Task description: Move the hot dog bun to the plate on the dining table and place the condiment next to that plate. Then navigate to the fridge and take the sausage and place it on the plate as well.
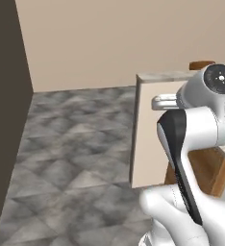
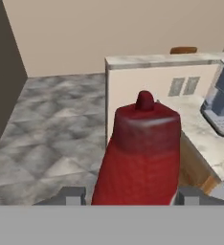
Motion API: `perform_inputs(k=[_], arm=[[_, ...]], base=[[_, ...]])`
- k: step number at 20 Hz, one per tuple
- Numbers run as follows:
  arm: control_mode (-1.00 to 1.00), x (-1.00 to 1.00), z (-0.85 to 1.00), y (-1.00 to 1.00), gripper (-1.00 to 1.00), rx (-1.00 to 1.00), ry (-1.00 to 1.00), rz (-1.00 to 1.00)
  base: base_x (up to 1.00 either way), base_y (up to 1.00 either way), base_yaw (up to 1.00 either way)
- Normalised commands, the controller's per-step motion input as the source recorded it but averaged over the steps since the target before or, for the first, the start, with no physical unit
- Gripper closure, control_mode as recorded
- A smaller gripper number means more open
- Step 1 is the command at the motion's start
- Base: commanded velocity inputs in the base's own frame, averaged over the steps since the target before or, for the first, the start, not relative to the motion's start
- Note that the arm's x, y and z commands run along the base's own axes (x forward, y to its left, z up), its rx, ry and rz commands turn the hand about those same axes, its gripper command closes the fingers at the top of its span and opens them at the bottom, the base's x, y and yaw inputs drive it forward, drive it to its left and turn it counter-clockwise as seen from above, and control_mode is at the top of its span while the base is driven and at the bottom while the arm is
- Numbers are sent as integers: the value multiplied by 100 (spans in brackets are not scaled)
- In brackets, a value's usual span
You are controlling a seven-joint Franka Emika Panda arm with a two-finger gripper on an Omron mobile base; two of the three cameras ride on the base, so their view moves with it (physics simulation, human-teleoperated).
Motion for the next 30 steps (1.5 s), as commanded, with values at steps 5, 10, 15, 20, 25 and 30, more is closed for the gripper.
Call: perform_inputs(k=[5, 10, 15, 20, 25, 30], arm=[[100, 0, 0, 0, 100, 0, 0, 0], [100, 0, 0, 0, 100, 0, 0, 0], [100, 0, 0, 0, 100, 0, 0, 0], [100, 0, 0, 0, 100, 0, 0, 0], [100, 0, 0, 0, 100, 0, 0, 0], [100, 0, 0, 0, 100, 0, 0, 0]], base=[[89, 100, -15], [99, 100, -23], [100, 93, -31], [100, 69, -42], [100, 49, -46], [100, 48, -47]])
